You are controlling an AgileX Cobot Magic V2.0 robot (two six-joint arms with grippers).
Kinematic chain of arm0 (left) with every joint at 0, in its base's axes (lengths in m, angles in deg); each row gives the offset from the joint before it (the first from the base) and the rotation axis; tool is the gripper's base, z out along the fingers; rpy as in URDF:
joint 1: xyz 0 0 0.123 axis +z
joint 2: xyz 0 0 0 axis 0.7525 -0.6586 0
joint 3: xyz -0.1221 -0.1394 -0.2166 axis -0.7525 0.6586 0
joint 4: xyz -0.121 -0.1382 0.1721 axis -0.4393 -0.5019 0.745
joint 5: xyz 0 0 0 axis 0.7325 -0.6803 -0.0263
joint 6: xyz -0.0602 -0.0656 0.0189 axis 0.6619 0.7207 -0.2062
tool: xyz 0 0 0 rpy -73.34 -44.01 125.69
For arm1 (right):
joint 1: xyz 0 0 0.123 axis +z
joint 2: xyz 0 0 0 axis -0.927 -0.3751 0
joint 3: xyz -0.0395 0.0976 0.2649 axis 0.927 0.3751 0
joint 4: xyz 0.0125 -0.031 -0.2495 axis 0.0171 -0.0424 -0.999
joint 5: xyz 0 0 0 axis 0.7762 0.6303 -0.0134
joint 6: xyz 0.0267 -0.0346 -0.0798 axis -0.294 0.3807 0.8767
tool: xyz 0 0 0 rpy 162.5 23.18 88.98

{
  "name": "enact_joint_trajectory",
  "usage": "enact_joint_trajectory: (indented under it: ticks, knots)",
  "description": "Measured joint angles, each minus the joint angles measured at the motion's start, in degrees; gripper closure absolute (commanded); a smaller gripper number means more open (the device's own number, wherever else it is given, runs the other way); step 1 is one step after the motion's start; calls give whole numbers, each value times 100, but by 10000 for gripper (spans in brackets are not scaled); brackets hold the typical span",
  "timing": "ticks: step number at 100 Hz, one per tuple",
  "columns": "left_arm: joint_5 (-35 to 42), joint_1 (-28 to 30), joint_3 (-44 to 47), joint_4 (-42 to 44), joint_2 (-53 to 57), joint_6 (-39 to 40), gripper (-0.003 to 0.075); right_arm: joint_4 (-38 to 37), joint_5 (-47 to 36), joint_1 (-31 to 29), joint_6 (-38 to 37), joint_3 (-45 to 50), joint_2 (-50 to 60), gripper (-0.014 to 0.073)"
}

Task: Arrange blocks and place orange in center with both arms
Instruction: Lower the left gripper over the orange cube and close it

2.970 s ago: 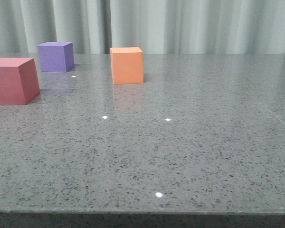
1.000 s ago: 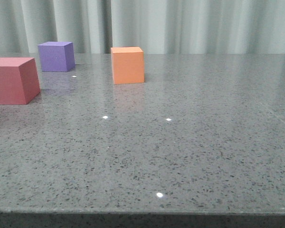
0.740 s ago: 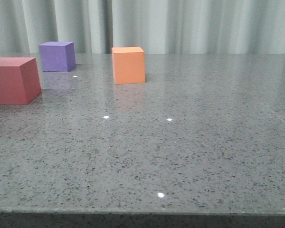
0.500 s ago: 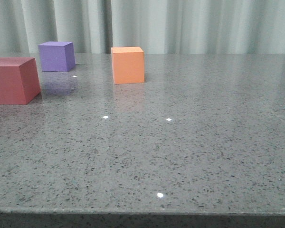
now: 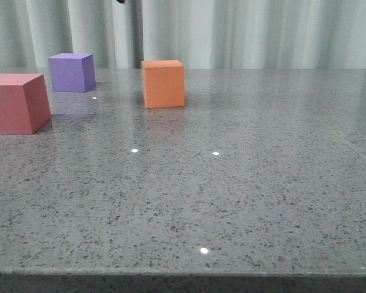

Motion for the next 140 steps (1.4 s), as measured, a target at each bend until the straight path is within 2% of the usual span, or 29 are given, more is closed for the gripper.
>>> enact_joint_trajectory:
  ticks: [14,31,46,140]
  knots:
    - [-150,-67,-298,169,-382,329,155,0,0,0,0,0,0,662]
    - [-323,-76,-309,464,-525,949,155,0,0,0,0,0,0,662]
    - [-338,-76,-322,525,-553,1161,155,0,0,0,0,0,0,662]
    - [-362,-157,-335,483,-1164,1206,155,0,-3,0,0,0,0,662]
